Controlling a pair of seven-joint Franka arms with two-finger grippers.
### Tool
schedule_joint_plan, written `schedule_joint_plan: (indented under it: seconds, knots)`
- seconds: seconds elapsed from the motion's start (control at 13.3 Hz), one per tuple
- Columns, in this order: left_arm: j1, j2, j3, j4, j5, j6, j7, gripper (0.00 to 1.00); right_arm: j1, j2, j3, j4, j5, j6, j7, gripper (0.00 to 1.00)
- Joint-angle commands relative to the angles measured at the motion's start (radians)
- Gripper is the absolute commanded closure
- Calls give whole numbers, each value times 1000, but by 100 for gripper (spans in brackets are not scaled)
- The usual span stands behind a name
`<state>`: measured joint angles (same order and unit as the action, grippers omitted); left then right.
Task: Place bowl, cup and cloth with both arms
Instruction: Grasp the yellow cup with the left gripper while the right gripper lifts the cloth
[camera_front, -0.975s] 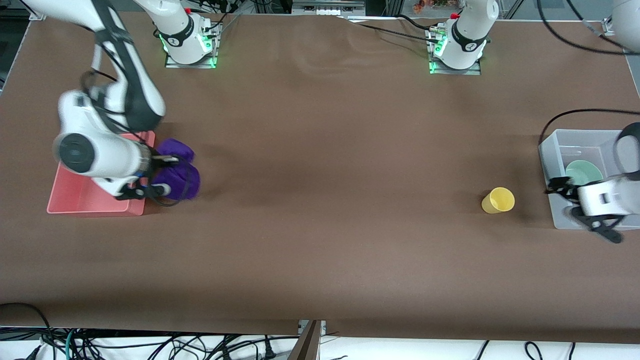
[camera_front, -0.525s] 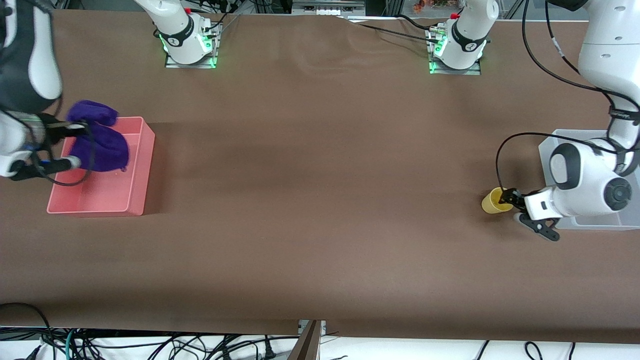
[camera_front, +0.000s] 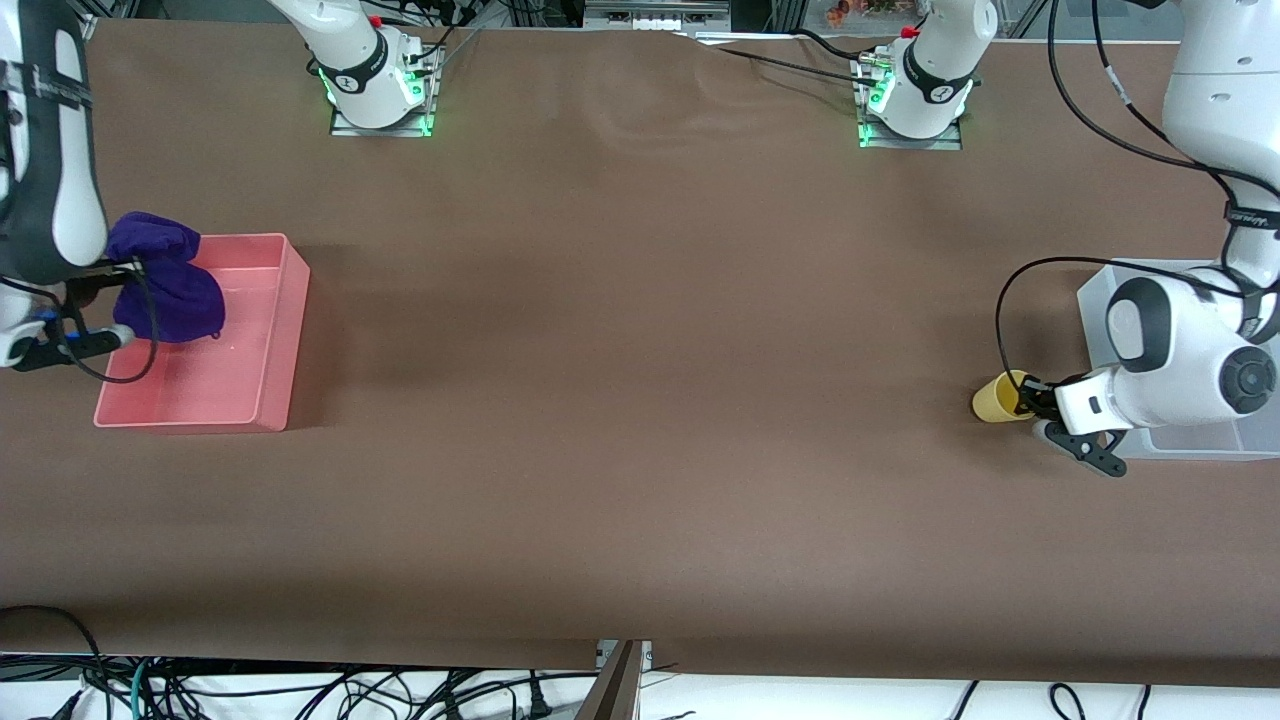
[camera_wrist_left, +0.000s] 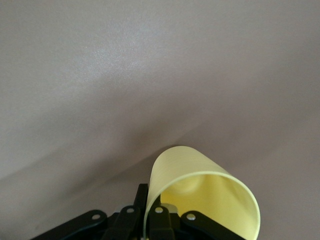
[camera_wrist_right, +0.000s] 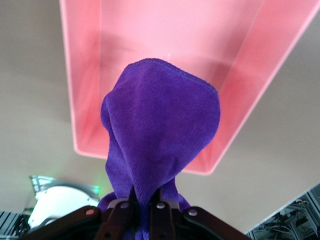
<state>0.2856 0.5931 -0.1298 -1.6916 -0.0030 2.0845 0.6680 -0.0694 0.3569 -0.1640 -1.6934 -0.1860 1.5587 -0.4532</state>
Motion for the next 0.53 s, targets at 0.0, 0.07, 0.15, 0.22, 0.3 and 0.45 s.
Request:
schedule_joint_plan:
  seconds: [0.0, 0.07, 0.15, 0.22, 0.3, 0.45]
  knots:
    - [10, -38, -4, 166, -2, -249, 44, 100, -10, -16, -3, -127, -13, 134, -1, 100]
    - [12, -38, 5, 231, 0, -333, 77, 100, -13, -10, -3, -152, -6, 167, 2, 100]
    - [23, -39, 24, 277, 15, -403, 137, 100, -15, -6, -5, -155, -4, 179, 5, 62]
    - [32, -51, 50, 295, 55, -438, 204, 100, -23, -4, -5, -147, -3, 179, 5, 14]
    - [58, -61, 68, 296, 81, -439, 273, 100, -26, -12, -5, -132, 11, 179, -4, 0]
    - [136, -55, 75, 294, 133, -428, 363, 100, -26, -24, -6, -54, 104, 144, -5, 0]
